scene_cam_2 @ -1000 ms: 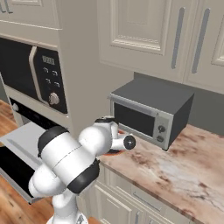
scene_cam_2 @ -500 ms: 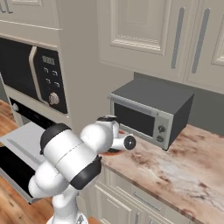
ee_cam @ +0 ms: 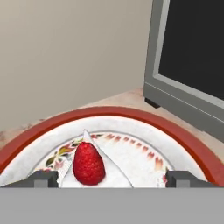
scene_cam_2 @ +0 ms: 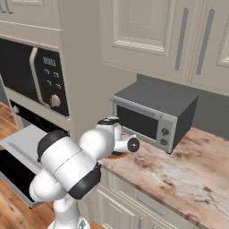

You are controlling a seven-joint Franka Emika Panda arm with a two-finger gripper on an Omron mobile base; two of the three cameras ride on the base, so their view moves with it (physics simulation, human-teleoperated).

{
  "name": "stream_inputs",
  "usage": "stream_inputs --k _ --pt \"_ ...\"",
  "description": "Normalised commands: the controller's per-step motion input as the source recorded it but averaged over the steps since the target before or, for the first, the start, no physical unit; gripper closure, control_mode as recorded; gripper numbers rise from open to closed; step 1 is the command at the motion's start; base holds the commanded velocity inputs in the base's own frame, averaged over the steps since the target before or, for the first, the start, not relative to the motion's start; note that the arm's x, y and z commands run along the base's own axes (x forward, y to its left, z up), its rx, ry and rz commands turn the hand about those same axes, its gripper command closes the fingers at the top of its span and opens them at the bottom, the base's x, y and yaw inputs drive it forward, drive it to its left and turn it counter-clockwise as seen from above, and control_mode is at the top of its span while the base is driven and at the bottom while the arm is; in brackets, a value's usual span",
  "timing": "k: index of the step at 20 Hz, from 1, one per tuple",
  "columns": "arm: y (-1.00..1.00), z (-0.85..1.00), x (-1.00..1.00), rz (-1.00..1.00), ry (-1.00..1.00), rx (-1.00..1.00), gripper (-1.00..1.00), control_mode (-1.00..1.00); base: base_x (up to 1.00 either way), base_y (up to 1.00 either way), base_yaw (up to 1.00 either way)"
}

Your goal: Take the baked cake out of the oven and place it on the plate for cooling. Then close the oven door.

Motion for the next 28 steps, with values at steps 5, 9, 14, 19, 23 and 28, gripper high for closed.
stream_inputs --k 5,9,14,19,23,28 --pt "0.01 0.77 -0.11 0.0 0.06 0.0 -1.0 -1.0 0.0 0.0 0.0" --pt "0.05 0.93 -0.29 -0.03 0.13 -0.01 -1.0 -1.0 0.0 0.0 0.0" --pt "0.09 0.91 -0.47 -0.06 0.14 -0.02 -1.0 -1.0 0.0 0.0 0.0" --pt "0.23 0.78 -0.61 -0.12 0.15 -0.03 -1.0 -1.0 0.0 0.0 0.0" --pt "0.4 0.54 -0.69 -0.15 0.12 -0.05 -1.0 -1.0 0.0 0.0 0.0" --pt "0.55 0.29 -0.65 -0.15 0.11 -0.08 -1.0 -1.0 0.0 0.0 0.0"
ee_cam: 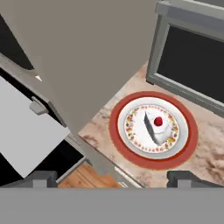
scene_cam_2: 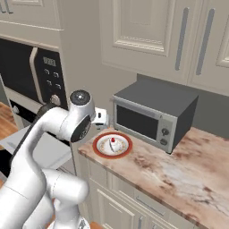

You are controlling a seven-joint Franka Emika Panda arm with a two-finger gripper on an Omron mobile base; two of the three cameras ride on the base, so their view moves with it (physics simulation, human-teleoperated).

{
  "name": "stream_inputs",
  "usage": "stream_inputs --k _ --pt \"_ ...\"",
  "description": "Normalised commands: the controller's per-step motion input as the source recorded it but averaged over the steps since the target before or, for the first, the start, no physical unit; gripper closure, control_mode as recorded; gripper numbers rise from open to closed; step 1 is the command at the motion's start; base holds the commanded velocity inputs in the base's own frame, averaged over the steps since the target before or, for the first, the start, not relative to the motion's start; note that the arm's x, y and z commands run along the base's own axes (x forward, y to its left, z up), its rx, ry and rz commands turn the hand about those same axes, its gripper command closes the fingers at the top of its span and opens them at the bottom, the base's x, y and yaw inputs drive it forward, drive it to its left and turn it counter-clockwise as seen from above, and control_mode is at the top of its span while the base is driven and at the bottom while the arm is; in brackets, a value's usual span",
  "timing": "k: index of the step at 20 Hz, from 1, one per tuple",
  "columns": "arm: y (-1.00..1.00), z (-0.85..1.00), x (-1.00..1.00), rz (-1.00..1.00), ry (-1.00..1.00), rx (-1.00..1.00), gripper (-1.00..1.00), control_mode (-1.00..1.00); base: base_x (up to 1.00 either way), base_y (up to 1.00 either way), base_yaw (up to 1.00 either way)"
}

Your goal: Take the baked cake out of the oven and place it on the plate for cooling. Then close the oven door.

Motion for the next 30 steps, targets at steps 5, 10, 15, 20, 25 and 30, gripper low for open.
stream_inputs --k 5,10,15,20,25,30 --pt "0.53 0.14 -0.74 -0.17 0.06 -0.07 -1.0 -1.0 0.0 0.0 0.0" --pt "0.47 0.11 -0.71 -0.17 0.04 -0.05 -1.0 -1.0 0.0 0.0 0.0" --pt "0.62 0.03 -0.45 -0.17 0.02 -0.06 -1.0 -1.0 0.0 0.0 0.0" --pt "0.82 0.0 -0.13 -0.05 0.03 -0.03 -1.0 -1.0 0.0 0.0 0.0" --pt "0.74 0.0 -0.12 0.0 0.09 0.0 -1.0 -1.0 0.0 0.0 0.0" --pt "0.66 0.0 -0.12 0.0 0.06 0.0 -1.0 -1.0 0.0 0.0 0.0"
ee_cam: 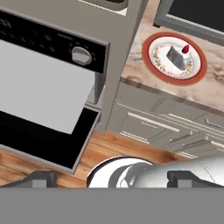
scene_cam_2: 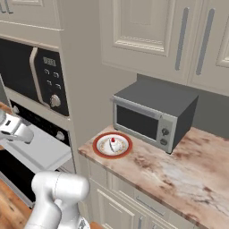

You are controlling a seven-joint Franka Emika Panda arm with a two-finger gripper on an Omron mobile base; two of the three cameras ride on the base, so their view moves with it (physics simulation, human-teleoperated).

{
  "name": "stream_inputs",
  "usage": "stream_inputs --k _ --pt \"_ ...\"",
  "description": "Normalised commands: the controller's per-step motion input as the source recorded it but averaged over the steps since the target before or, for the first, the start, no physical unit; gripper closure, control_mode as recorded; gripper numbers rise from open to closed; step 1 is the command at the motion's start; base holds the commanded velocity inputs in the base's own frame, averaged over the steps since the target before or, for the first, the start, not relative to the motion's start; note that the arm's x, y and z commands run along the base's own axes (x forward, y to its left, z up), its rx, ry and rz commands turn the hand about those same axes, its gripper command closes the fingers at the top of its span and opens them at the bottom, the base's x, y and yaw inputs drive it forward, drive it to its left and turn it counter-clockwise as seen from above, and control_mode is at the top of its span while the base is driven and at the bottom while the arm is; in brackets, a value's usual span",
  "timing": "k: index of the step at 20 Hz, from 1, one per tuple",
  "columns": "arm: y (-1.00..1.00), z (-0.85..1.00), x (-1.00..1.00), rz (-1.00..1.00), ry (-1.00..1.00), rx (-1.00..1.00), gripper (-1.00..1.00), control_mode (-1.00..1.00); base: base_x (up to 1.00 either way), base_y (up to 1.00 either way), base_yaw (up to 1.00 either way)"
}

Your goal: Take the baked cake out of the oven and place it on the plate for cooling. Then close the oven door.

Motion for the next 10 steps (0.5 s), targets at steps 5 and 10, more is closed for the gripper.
stream_inputs --k 5,10 --pt "0.54 -0.24 0.0 0.0 0.0 0.0 -1.0 -1.0 0.0 0.0 0.0" --pt "0.41 -0.38 0.0 0.0 0.0 0.0 -1.0 -1.0 0.0 0.0 0.0"
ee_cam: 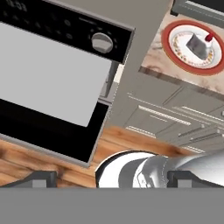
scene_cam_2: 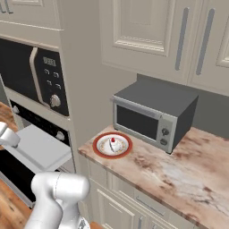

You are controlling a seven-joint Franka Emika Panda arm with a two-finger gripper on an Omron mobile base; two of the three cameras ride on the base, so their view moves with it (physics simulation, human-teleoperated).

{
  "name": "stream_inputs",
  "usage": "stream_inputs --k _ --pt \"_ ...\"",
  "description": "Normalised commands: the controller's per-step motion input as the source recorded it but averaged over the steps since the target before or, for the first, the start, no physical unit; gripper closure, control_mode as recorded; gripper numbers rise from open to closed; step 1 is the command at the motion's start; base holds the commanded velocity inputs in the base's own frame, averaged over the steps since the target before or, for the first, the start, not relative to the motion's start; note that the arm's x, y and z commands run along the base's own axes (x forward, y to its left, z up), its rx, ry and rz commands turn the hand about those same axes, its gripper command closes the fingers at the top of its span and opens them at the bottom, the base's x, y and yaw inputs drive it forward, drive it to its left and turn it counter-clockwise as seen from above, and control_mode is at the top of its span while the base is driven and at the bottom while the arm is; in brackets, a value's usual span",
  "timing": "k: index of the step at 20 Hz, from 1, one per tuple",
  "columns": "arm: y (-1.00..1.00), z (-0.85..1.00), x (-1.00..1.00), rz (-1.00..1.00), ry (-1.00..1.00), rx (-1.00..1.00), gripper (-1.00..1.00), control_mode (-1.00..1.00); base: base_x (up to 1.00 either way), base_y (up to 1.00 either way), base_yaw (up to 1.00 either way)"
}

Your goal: Take the baked cake out of the oven and place it on the plate for cooling. Then close the oven door.

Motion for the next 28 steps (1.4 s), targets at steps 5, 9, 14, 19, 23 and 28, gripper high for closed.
stream_inputs --k 5,9,14,19,23,28 --pt "0.08 -0.36 0.13 0.0 -0.06 0.0 -1.0 -1.0 0.0 0.0 0.0" --pt "0.03 -0.16 0.39 0.0 -0.03 0.0 -1.0 -1.0 0.0 0.0 0.0" --pt "0.1 -0.18 0.17 0.0 0.0 0.0 -1.0 -1.0 0.0 0.0 0.0" --pt "0.4 -0.25 0.06 0.0 0.0 0.0 -1.0 -1.0 0.0 0.0 0.0" --pt "0.43 -0.11 0.06 0.0 0.0 0.0 -1.0 -1.0 0.0 0.0 0.0" --pt "0.17 0.0 0.01 0.0 0.0 0.0 -1.0 -1.0 0.0 0.0 0.0"
